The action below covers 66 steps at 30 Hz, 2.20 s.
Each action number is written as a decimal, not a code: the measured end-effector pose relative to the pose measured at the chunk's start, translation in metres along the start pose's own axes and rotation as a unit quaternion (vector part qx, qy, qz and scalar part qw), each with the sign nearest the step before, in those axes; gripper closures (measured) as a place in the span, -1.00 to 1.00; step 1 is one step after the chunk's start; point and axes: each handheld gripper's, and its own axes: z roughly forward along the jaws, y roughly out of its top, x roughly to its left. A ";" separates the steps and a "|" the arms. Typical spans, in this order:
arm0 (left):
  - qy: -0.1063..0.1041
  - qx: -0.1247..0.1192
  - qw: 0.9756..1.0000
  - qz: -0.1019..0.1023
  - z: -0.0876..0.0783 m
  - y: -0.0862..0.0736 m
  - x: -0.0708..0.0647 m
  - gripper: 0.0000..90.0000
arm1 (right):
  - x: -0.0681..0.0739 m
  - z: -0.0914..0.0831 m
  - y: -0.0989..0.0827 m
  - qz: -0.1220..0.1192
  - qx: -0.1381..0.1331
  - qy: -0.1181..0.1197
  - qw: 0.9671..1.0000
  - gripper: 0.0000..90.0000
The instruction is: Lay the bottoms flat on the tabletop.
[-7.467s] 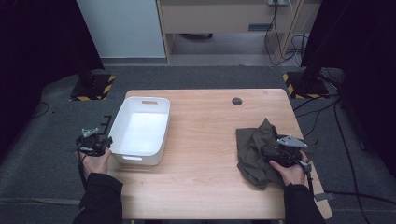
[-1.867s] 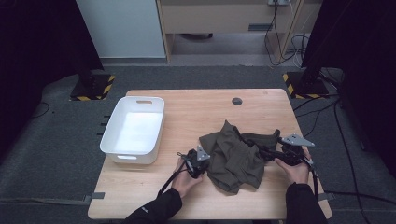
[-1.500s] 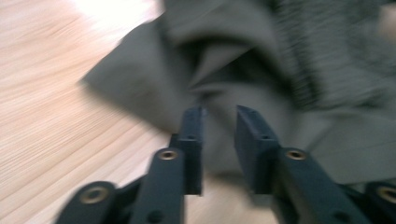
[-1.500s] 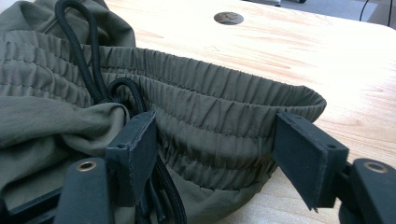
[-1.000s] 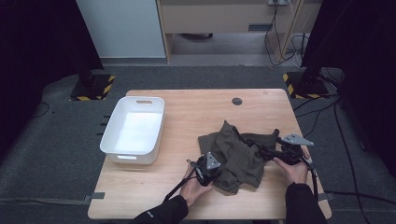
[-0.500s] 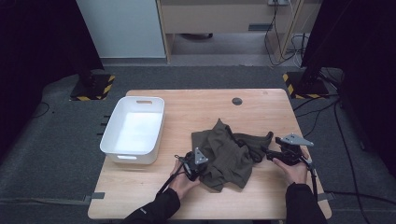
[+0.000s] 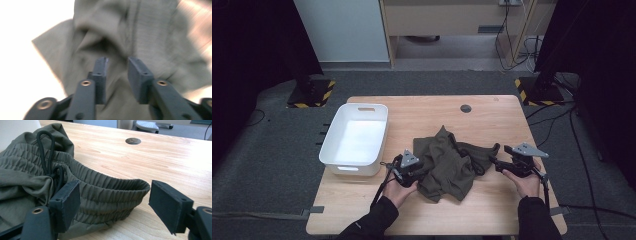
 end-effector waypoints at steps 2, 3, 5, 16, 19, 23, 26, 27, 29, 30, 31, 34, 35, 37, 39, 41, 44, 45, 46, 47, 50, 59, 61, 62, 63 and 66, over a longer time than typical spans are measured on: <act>-0.009 -0.015 1.000 0.001 0.000 0.003 -0.007 0.29 | 0.001 0.002 0.002 -0.005 0.005 0.001 1.000 -0.48; -0.013 -0.017 1.000 0.002 0.001 0.004 -0.010 0.23 | 0.002 0.004 0.003 -0.008 0.007 0.002 1.000 -0.48; -0.022 -0.011 1.000 0.005 0.008 0.003 -0.017 0.16 | 0.004 0.009 0.005 -0.011 0.010 0.001 1.000 -0.50; -0.002 0.028 0.999 0.016 0.040 -0.007 -0.025 -0.16 | 0.004 0.024 0.001 0.007 0.036 0.023 0.999 -0.65; 0.000 0.037 0.999 0.008 0.046 -0.010 -0.023 -0.18 | 0.006 0.028 -0.001 0.003 0.041 0.025 0.999 -0.67; -0.003 0.045 0.999 0.002 0.051 -0.014 -0.022 -0.08 | 0.007 0.035 -0.005 -0.007 0.067 0.023 0.997 -0.68; 0.001 0.052 0.999 0.007 0.053 -0.016 -0.022 0.00 | 0.008 0.036 -0.005 -0.002 0.063 0.026 0.998 -0.66; 0.001 0.053 0.999 0.007 0.054 -0.016 -0.021 0.02 | 0.008 0.035 -0.004 0.000 0.059 0.026 0.998 -0.66; 0.004 0.055 0.998 0.008 0.054 -0.017 -0.020 0.08 | 0.007 0.034 -0.003 0.003 0.052 0.026 0.998 -0.67; 0.005 0.055 0.998 0.009 0.054 -0.018 -0.020 0.11 | 0.006 0.033 -0.003 0.007 0.049 0.026 0.998 -0.68; 0.006 0.057 0.998 0.013 0.053 -0.018 -0.020 0.13 | 0.006 0.032 -0.002 0.008 0.045 0.025 0.999 -0.68; 0.008 0.058 0.998 0.020 0.050 -0.018 -0.019 0.22 | 0.004 0.029 0.000 0.010 0.034 0.026 0.999 -0.70; 0.008 0.058 0.998 0.022 0.049 -0.018 -0.018 0.24 | 0.004 0.028 0.000 0.013 0.029 0.026 0.999 -0.71; 0.007 0.059 0.998 0.024 0.045 -0.018 -0.016 0.27 | 0.002 0.026 0.002 0.014 0.022 0.027 0.999 -0.71; 0.009 0.063 0.998 0.027 0.039 -0.019 -0.013 0.30 | 0.002 0.025 0.002 0.017 0.019 0.029 0.999 -0.73; 0.010 0.067 0.997 0.029 0.032 -0.019 -0.008 0.34 | 0.001 0.024 0.003 0.019 0.016 0.033 0.999 -0.74; 0.008 0.071 0.997 0.027 0.022 -0.019 0.000 0.40 | 0.003 0.023 0.003 0.018 0.010 0.047 0.999 -0.74; 0.007 0.071 0.997 0.028 0.019 -0.018 0.003 0.42 | 0.004 0.023 0.004 0.018 0.005 0.049 0.999 -0.73; 0.007 0.071 0.997 0.029 0.016 -0.017 0.006 0.46 | 0.005 0.022 0.004 0.016 0.002 0.051 0.999 -0.73; 0.007 0.071 0.997 0.028 0.014 -0.016 0.008 0.47 | 0.006 0.022 0.005 0.016 -0.002 0.052 0.999 -0.73; 0.016 0.077 0.996 0.034 0.008 -0.015 0.013 0.50 | 0.007 0.021 0.006 0.023 -0.012 0.057 0.998 -0.71; 0.015 0.075 0.996 0.034 0.004 -0.012 0.015 0.57 | 0.003 0.021 0.006 0.034 -0.018 0.040 0.998 -0.53; 0.014 0.076 0.996 0.034 0.003 -0.012 0.016 0.58 | 0.004 0.023 0.005 0.033 -0.013 0.050 0.998 -0.52; 0.014 0.074 0.997 0.033 0.002 -0.011 0.016 0.59 | 0.005 0.023 0.005 0.033 -0.015 0.059 0.998 -0.52; 0.014 0.074 0.997 0.033 0.002 -0.011 0.017 0.60 | 0.006 0.024 0.005 0.033 -0.017 0.070 0.997 -0.51; 0.012 0.073 0.997 0.032 0.001 -0.010 0.018 0.63 | 0.013 0.026 0.008 0.024 -0.025 0.090 0.995 -0.53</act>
